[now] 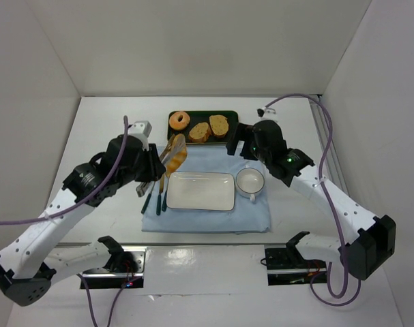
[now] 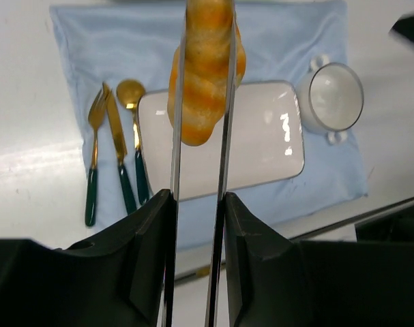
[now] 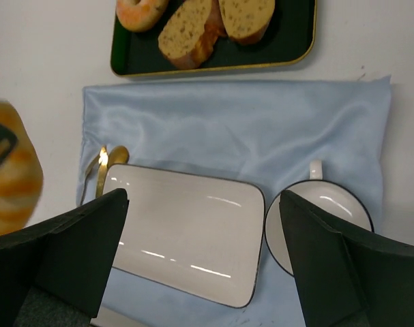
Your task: Place the bread
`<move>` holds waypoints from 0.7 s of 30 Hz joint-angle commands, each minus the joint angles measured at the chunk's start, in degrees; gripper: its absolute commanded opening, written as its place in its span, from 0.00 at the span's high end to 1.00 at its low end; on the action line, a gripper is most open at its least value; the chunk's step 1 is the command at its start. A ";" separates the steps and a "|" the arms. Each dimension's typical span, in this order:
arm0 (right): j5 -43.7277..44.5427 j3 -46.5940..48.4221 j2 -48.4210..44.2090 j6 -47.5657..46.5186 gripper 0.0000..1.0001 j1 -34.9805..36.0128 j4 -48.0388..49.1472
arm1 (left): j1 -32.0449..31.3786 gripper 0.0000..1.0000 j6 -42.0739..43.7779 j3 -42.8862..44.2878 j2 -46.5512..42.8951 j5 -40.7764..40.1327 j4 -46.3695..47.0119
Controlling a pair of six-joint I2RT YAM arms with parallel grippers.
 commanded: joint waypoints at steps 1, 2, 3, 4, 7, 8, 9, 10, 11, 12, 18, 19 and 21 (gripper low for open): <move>4.55 6.07 2.31 -3.83 0.01 -0.35 1.36 | -1.61 0.58 -7.93 -2.42 -4.81 -2.46 -4.90; 5.16 8.26 3.19 -4.54 0.01 -0.35 0.31 | -2.31 0.58 -8.82 -3.29 -5.43 -3.43 -7.17; 5.86 9.67 4.16 -4.54 0.01 -0.35 -0.22 | -2.32 0.58 -9.43 -3.30 -5.96 -3.44 -8.15; 6.39 10.90 5.99 -5.07 0.01 -0.35 -0.75 | -2.84 0.58 -10.05 -4.17 -6.66 -4.13 -9.12; 7.63 14.95 8.38 -5.60 0.01 -0.35 -1.28 | -2.84 0.58 -12.07 -6.81 -7.19 -4.14 -11.23; 7.63 15.83 9.52 -5.60 0.01 -0.35 -1.80 | -2.84 0.58 -12.60 -8.21 -7.19 -4.14 -11.24; 7.63 17.32 9.53 -5.60 0.01 -0.35 -1.81 | -2.84 0.58 -13.30 -9.09 -7.80 -3.36 -11.24; 7.63 17.94 10.40 -5.60 0.01 -0.35 -1.81 | -2.84 0.58 -14.09 -9.88 -7.81 -2.83 -11.24; 7.63 17.95 10.41 -5.60 0.01 -0.35 -1.81 | -2.84 0.58 -14.10 -11.37 -7.81 -2.82 -11.24; 7.63 18.73 10.93 -5.60 0.01 -0.35 -1.81 | -2.84 0.58 -14.62 -12.17 -8.42 -2.30 -11.24; 7.63 18.74 10.41 -5.60 0.01 -0.35 -2.33 | -2.84 0.58 -16.90 -18.58 -9.48 -1.06 -8.78; 7.63 18.74 10.41 -5.60 0.01 -0.35 -2.33 | -2.84 0.58 -16.91 -19.12 -10.09 -0.37 -7.91; 7.63 18.74 9.88 -5.60 0.01 -0.35 -2.33 | -2.84 0.58 -17.61 -19.73 -10.71 0.16 -7.11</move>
